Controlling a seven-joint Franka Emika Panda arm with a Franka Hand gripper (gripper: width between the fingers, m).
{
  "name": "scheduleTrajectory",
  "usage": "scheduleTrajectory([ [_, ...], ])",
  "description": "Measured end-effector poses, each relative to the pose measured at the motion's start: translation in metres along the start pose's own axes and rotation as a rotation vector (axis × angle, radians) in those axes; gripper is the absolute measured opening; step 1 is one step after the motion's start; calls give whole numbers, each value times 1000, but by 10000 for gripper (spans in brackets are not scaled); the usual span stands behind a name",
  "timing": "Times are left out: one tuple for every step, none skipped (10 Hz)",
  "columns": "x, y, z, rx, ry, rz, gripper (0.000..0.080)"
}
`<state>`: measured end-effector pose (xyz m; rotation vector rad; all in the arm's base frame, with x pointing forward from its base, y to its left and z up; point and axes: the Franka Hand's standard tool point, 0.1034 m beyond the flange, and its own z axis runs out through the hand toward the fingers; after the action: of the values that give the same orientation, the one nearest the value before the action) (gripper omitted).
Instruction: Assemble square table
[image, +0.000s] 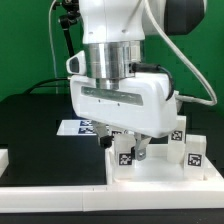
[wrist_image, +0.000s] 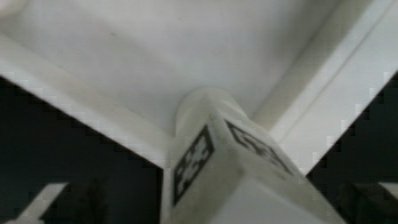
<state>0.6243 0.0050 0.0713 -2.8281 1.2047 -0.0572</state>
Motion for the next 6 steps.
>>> scheduleTrajectory([
  [-5, -7, -2, -24, 25, -195, 648],
  [-7, -8, -1, -26, 23, -363, 648],
  [-3, -4, -1, -29, 21, -490, 648],
  [-3, -4, -1, -28, 22, -462, 648],
  [-3, -4, -1, -29, 22, -452, 648],
  [-3, -4, 0, -29, 22, -443, 648],
])
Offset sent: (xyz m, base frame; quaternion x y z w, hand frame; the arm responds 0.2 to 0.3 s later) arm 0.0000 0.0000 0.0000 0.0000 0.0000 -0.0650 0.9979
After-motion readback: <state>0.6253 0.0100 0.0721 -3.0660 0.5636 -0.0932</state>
